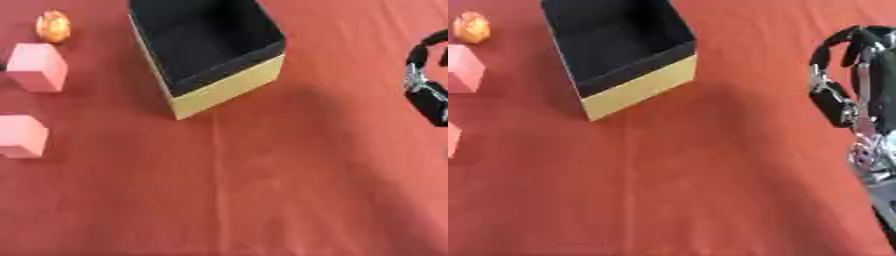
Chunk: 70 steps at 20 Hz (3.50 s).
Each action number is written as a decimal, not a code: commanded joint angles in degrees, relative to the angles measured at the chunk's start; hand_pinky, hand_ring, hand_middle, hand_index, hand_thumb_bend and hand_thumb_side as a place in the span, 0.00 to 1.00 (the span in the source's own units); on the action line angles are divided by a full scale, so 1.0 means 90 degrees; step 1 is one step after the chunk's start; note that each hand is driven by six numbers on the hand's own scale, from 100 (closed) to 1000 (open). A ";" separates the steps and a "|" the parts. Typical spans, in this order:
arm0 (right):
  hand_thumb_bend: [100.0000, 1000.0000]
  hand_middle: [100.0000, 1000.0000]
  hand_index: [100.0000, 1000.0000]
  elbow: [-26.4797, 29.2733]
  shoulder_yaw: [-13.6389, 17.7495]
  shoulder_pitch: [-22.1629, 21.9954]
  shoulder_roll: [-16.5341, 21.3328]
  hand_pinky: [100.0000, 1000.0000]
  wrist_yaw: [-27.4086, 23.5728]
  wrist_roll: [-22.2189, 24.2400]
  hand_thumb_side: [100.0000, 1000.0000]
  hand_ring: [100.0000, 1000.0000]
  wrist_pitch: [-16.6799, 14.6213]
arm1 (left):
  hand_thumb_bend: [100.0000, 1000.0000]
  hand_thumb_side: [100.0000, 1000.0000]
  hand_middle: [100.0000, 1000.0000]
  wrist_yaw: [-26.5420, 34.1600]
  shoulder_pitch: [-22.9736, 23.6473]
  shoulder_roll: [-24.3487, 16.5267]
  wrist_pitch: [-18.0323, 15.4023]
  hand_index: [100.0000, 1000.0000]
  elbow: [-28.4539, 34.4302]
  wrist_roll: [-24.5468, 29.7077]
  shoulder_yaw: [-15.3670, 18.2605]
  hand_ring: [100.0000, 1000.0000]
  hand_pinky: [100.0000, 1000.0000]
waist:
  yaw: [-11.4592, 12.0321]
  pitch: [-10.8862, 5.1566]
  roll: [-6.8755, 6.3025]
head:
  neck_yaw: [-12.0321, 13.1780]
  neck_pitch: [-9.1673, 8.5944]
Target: Pick up objects on the table and place them in the box.
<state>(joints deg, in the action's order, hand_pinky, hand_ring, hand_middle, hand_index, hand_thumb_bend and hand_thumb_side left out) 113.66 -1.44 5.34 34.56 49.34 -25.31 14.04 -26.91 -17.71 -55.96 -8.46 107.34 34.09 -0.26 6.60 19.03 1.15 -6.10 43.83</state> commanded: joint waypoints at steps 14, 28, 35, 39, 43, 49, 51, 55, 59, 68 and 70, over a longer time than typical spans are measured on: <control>0.00 0.21 0.46 0.0104 0.0016 0.0088 0.0169 0.00 -0.0056 -0.0051 0.00 0.08 -0.0029 | 0.24 0.41 0.83 -0.0403 -0.0376 -0.0342 -0.0344 0.96 -0.0741 0.0488 -0.0521 0.89 0.78 | -0.0010 -0.0076 0.0006 | 0.0146 0.0032; 0.00 0.21 0.46 0.0104 -0.0011 0.0106 0.0150 0.00 -0.0112 -0.0061 0.00 0.07 -0.0043 | 0.39 0.56 0.90 -0.0957 -0.0656 -0.0293 -0.0611 0.97 -0.1228 0.0579 -0.0812 0.94 0.82 | -0.0055 -0.0051 0.0023 | 0.0170 0.0032; 0.00 0.21 0.46 0.0104 -0.0030 0.0123 0.0129 0.00 -0.0138 -0.0074 0.00 0.07 -0.0045 | 0.36 0.58 0.88 -0.1098 -0.0795 -0.0176 -0.0639 0.96 -0.1445 0.0528 -0.0918 0.93 0.81 | -0.0085 -0.0024 0.0037 | 0.0176 0.0032; 0.00 0.21 0.46 0.0104 -0.0033 0.0136 0.0118 0.00 -0.0146 -0.0073 0.00 0.07 -0.0041 | 0.35 0.59 0.84 -0.1113 -0.0871 -0.0104 -0.0655 0.94 -0.1590 0.0541 -0.0953 0.92 0.80 | -0.0112 -0.0014 0.0052 | 0.0190 0.0032; 0.00 0.21 0.46 0.0104 -0.0037 0.0140 0.0100 0.00 -0.0155 -0.0079 0.00 0.07 -0.0040 | 0.39 0.59 0.80 -0.1145 -0.0934 -0.0049 -0.0706 0.92 -0.1686 0.0569 -0.1011 0.90 0.79 | -0.0127 -0.0003 0.0065 | 0.0197 0.0032; 0.00 0.21 0.46 0.0104 -0.0037 0.0153 0.0092 0.00 -0.0165 -0.0081 0.00 0.07 -0.0042 | 0.49 0.48 0.76 -0.1395 -0.0983 -0.0012 -0.0816 0.90 -0.1819 0.0600 -0.1097 0.87 0.75 | -0.0140 0.0005 0.0076 | 0.0210 0.0032; 0.00 0.21 0.46 0.0104 -0.0036 0.0153 0.0087 0.00 -0.0171 -0.0089 0.00 0.07 -0.0041 | 0.50 0.41 0.73 -0.1467 -0.0983 0.0002 -0.0837 0.89 -0.1863 0.0590 -0.1120 0.83 0.71 | -0.0144 0.0010 0.0079 | 0.0210 0.0032; 0.00 0.21 0.46 0.0104 -0.0038 0.0153 0.0080 0.00 -0.0179 -0.0099 0.00 0.07 -0.0038 | 0.46 0.28 0.67 -0.1513 -0.0990 0.0019 -0.0811 0.86 -0.1847 0.0492 -0.1127 0.75 0.66 | -0.0141 0.0015 0.0080 | 0.0201 0.0032; 0.00 0.21 0.46 0.0104 -0.0037 0.0147 0.0078 0.00 -0.0178 -0.0102 0.00 0.07 -0.0033 | 0.42 0.18 0.63 -0.1523 -0.1008 0.0023 -0.0677 0.83 -0.1674 0.0299 -0.1075 0.70 0.60 | -0.0134 0.0007 0.0072 | 0.0189 0.0032; 0.00 0.21 0.46 0.0104 -0.0031 0.0112 0.0064 0.00 -0.0178 -0.0111 0.00 0.07 -0.0017 | 0.17 0.26 0.63 -0.1245 -0.0920 -0.0002 -0.0444 0.84 -0.1316 0.0239 -0.0932 0.67 0.56 | -0.0125 -0.0017 0.0049 | 0.0141 0.0032; 0.00 0.21 0.46 0.0104 -0.0033 0.0103 0.0059 0.00 -0.0178 -0.0116 0.00 0.07 -0.0011 | 0.16 0.27 0.62 -0.1029 -0.0879 -0.0037 -0.0511 0.84 -0.1196 0.0478 -0.0885 0.66 0.56 | -0.0113 -0.0020 0.0042 | 0.0127 0.0032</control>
<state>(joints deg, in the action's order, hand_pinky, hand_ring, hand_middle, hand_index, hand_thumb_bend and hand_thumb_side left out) 113.66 -2.15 6.04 34.33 47.88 -26.10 13.84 -37.39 -25.22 -54.43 -12.82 95.32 37.33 -9.51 5.53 20.08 1.79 -4.74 43.83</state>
